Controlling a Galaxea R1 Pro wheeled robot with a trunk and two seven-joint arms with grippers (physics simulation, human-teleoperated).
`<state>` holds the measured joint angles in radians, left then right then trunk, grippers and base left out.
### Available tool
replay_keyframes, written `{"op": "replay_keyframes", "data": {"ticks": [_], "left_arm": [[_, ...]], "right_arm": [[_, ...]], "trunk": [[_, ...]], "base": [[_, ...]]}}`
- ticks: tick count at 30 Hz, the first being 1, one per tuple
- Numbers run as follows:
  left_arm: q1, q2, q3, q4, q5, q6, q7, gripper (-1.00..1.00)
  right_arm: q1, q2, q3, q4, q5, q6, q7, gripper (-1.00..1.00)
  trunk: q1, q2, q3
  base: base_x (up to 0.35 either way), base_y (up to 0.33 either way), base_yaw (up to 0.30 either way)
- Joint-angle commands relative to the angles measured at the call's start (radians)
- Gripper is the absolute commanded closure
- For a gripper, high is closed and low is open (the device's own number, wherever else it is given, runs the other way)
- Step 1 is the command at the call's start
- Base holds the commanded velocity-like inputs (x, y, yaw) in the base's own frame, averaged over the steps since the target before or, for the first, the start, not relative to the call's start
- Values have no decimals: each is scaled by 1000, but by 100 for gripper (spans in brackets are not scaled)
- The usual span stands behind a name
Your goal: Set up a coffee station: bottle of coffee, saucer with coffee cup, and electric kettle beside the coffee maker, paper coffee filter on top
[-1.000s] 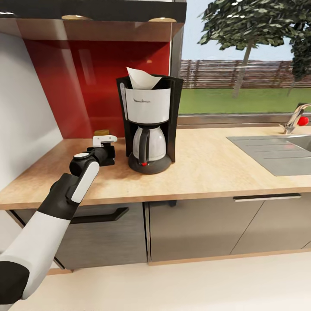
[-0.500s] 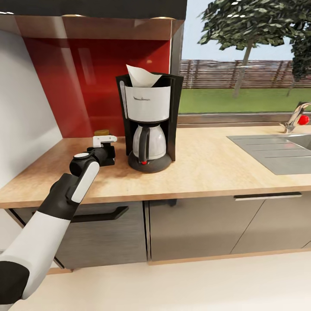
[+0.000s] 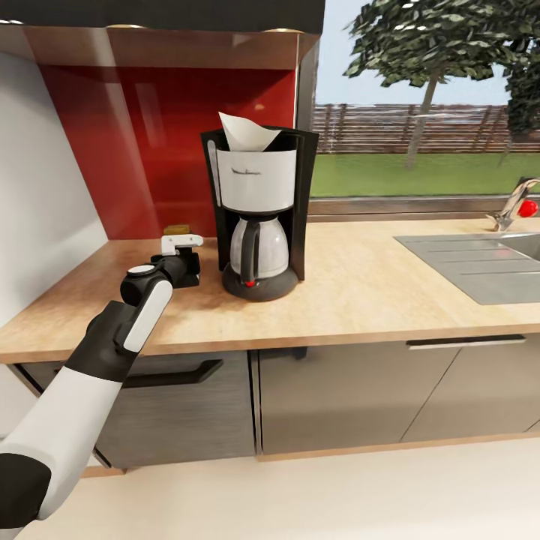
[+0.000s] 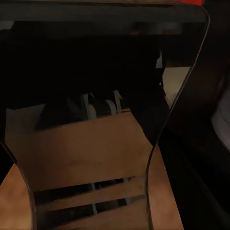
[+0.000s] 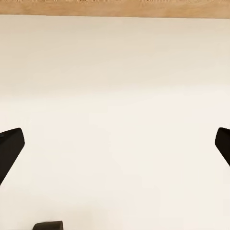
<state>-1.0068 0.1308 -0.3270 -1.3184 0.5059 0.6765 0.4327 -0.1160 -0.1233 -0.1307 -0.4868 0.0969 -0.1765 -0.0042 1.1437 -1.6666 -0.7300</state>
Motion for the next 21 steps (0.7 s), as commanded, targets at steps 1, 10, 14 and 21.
{"op": "replay_keyframes", "data": {"ticks": [1, 10, 14, 21], "left_arm": [[-1, 1, -3, -1, 9, 2, 9, 100], [-1, 2, -3, -1, 9, 2, 9, 100], [-1, 3, -3, 0, 9, 2, 9, 100], [-1, 14, -3, -1, 10, 2, 9, 100]], "right_arm": [[-1, 1, -4, 1, 10, -3, 0, -100], [-1, 1, -4, 1, 10, -3, 0, -100], [-1, 1, -4, 1, 10, -3, 0, -100], [-1, 1, -4, 1, 10, -3, 0, -100]], "trunk": [[0, 0, -1], [0, 0, -1], [0, 0, -1], [8, -14, -7]], "base": [[82, 0, 0], [90, 0, 0], [33, 0, 0], [5, 0, 0]]}}
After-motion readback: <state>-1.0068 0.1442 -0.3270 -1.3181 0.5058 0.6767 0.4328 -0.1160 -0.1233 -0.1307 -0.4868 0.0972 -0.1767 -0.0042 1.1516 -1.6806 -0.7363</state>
